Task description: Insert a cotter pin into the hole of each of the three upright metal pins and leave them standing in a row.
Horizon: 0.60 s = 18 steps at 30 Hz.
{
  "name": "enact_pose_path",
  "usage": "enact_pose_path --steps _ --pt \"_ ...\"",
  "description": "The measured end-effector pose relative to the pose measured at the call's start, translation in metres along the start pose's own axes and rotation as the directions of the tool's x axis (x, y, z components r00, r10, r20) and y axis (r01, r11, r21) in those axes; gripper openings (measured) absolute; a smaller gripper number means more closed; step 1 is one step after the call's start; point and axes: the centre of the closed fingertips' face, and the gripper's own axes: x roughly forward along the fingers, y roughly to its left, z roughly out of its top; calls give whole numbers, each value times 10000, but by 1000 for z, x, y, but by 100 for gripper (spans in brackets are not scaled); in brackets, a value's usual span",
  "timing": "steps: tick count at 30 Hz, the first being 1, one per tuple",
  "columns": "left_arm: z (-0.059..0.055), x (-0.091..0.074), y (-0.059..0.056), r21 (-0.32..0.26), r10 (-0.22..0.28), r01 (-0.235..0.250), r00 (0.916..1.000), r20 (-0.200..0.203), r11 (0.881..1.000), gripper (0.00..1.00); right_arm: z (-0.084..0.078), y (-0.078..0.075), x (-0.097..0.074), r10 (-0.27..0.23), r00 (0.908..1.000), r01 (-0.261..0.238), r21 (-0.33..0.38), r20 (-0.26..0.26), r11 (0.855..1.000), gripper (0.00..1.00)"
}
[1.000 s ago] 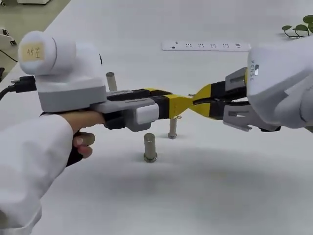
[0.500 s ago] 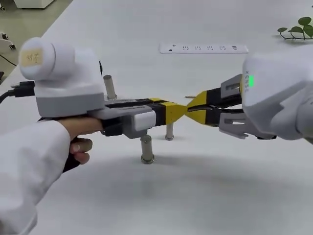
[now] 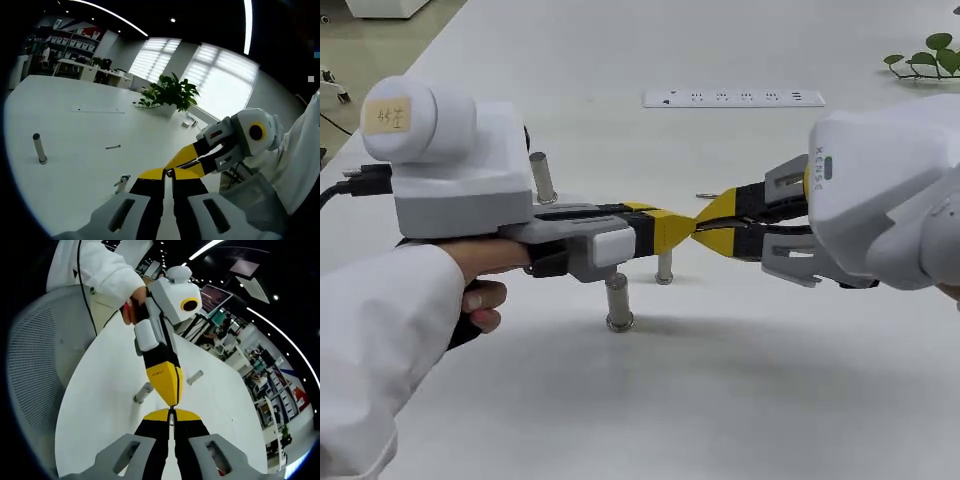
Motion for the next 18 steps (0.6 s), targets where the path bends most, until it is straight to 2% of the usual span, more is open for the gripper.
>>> enact_pose_path --steps 9,13,18 --pt "-5 0 2 52 46 -45 9998 -172 10000 0 0 2 0 18 10000 -18 48 -18 10000 0" --pt "-7 1 3 -371 31 -42 9996 -289 9993 0 -1 4 1 24 10000 -24 121 -23 9999 0" --pt "-11 -1 3 -166 -31 22 9985 -543 9999 0 0 7 2 88 10000 -88 53 -22 9999 0"
